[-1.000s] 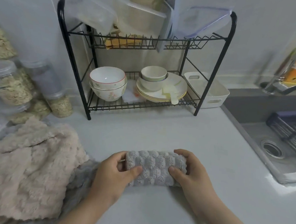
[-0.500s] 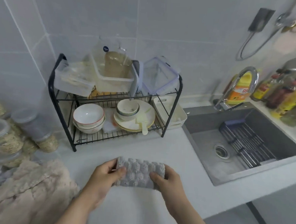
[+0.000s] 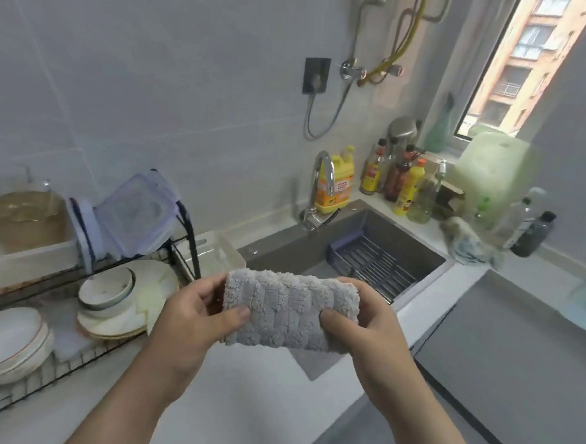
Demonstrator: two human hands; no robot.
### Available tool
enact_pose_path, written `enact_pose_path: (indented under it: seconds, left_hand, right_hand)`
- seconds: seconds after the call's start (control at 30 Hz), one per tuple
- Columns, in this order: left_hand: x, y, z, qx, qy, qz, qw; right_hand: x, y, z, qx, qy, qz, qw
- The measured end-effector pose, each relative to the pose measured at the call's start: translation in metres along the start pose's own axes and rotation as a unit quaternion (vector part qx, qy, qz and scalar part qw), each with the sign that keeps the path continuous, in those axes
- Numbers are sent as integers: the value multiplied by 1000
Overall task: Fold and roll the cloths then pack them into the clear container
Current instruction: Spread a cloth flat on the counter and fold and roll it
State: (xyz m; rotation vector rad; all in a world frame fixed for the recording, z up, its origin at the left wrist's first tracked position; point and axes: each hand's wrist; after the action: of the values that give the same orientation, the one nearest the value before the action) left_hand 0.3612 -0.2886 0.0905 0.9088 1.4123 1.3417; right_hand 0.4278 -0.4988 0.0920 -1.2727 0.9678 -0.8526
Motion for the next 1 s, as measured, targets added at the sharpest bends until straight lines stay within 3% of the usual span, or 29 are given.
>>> enact_pose_path:
  seconds: [0.33,0.6,0.8,1.0]
  left_hand:
    - [-253,-4,78,-2,-166,-32,986]
    - [-432,-20,90,33,-329,-57,942]
    - [-533,-46,114,44,-402,-50,913]
    - [-621,-66,174,47,-449,-52,891]
  right_hand:
    - [227,-67,-26,72,182,-24,980]
    - [366,-91,-93,88,342,-28,935]
    - [444,-92,-106,90,416,-27,905]
    - [525,-94,-63,88,456,-36,885]
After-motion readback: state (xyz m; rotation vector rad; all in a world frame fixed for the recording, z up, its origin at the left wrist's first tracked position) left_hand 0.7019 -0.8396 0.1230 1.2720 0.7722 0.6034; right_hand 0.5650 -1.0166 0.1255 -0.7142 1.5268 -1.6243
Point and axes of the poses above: each hand's wrist, its own z-axis towards the middle knuckle, its own x-axis out of the back of the hand, y = z × x, and after that the axes turned 1 degree about z, right-handed
